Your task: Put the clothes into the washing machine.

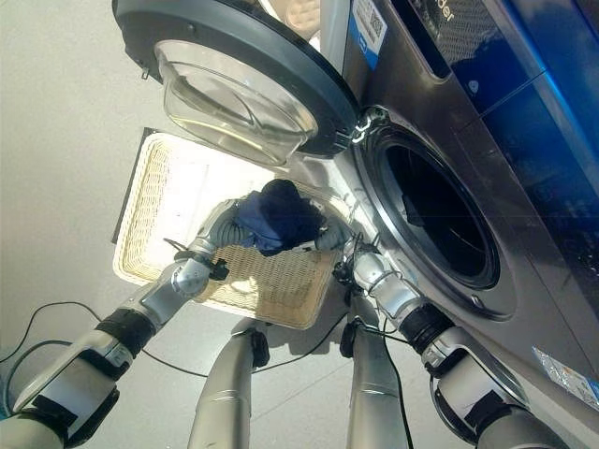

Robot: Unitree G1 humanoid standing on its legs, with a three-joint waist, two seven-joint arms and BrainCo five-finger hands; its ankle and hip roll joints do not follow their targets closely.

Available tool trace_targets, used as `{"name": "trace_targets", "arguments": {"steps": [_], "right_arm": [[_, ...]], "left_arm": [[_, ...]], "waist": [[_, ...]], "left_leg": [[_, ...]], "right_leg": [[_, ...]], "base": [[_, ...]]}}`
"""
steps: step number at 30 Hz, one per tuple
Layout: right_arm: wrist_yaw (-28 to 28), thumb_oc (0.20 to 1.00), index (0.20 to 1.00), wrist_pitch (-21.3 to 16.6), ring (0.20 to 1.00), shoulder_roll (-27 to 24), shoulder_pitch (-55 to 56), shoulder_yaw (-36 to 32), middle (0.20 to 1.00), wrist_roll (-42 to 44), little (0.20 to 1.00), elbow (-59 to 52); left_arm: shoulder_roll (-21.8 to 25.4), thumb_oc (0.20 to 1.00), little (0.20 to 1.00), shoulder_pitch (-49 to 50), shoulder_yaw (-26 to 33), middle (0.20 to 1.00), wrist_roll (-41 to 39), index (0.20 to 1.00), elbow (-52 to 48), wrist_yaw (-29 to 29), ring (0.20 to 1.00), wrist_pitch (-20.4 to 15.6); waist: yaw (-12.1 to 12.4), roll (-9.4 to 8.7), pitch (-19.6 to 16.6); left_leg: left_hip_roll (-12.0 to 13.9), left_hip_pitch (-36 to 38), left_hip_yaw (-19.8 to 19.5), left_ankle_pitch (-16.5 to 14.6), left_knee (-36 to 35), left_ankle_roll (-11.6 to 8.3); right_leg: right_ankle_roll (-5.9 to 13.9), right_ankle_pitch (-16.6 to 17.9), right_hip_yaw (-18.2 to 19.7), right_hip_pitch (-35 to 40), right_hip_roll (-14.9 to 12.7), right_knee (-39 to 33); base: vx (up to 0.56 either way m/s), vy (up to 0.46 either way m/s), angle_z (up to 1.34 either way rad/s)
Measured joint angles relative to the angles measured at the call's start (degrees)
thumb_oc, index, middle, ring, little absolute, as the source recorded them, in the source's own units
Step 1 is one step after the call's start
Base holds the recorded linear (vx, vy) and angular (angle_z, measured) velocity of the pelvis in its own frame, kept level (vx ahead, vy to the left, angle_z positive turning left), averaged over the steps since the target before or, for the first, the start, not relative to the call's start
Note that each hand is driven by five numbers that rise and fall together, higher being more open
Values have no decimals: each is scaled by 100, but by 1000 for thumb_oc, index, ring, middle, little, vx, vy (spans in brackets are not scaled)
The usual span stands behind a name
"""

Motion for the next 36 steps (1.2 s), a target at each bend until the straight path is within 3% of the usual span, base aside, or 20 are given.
{"name": "trace_targets", "arguments": {"steps": [4, 14, 21, 28, 29, 30, 31, 36], "right_arm": [[532, 1000, 1000, 96, 1000, 75, -72, 86, 1000, 63, 1000, 323], [662, 1000, 1000, 116, 1000, 231, -336, 80, 1000, -44, 1000, 930], [434, 1000, 1000, 121, 1000, 324, -375, 40, 1000, -43, 1000, 957], [-151, 1000, 1000, 122, 1000, 415, -369, -198, 1000, 2, 1000, 1082], [-157, 893, 893, 122, 893, 416, -368, -198, 893, 31, 893, 1082], [-176, 470, 470, 119, 470, 431, -363, -216, 470, 105, 470, 1081], [-184, 200, 200, 116, 200, 442, -360, -241, 200, 172, 200, 1081], [-111, 200, 200, -37, 200, 532, -334, -420, 200, 853, 200, 1086]], "left_arm": [[6, 200, 200, -47, -59, 200, -210, 200, -72, -107, 200, -111], [-300, 200, 200, -34, -169, 200, -1775, 200, -689, -1212, 200, -225], [-656, 200, 200, 129, -85, 200, -2710, 200, -1093, -2104, 200, -154], [-823, 200, 200, 284, 71, 200, -3443, 200, -1414, -2883, 200, 229], [-821, 200, 200, 285, 83, 200, -3443, 200, -1437, -2916, 200, 249], [-831, 200, 200, 325, 132, 200, -3507, 200, -1534, -2990, 200, 345], [-839, 200, 200, 335, 145, 200, -3597, 200, -1555, -3027, 200, 358], [-882, 200, 200, 322, 183, 200, -3666, 200, -1568, -3083, 200, 400]], "waist": [[11, 1, 0], [167, 3, 1], [199, 6, 2], [296, 14, 5], [297, 15, 6], [295, 15, 6], [299, 15, 6], [299, 21, 9]], "left_leg": [[-42, 2, -54, 66, -58, 5], [-139, 179, -97, 242, -332, -4], [-155, 181, -162, 288, -417, -13], [-172, 182, -222, 301, -493, -27], [-175, 183, -224, 301, -493, -27], [-178, 184, -225, 302, -493, -26], [-179, 185, -224, 302, -493, -26], [-188, 192, -234, 301, -495, -25]], "right_leg": [[-2, -2, -36, 6, -37, 21], [0, -53, -68, 71, -111, 63], [-3, -92, -138, 78, -123, 69], [-1, -160, -204, 77, -142, 102], [0, -164, -207, 77, -146, 108], [-3, -165, -210, 77, -152, 116], [-8, -163, -210, 77, -154, 117], [-13, -176, -222, 77, -167, 148]], "base": [[-11, -12, 7], [-1, -8, 5], [3, -13, 3], [3, -4, 4], [0, 0, 0], [0, 0, 0], [0, 0, 0], [0, 0, 0]]}}
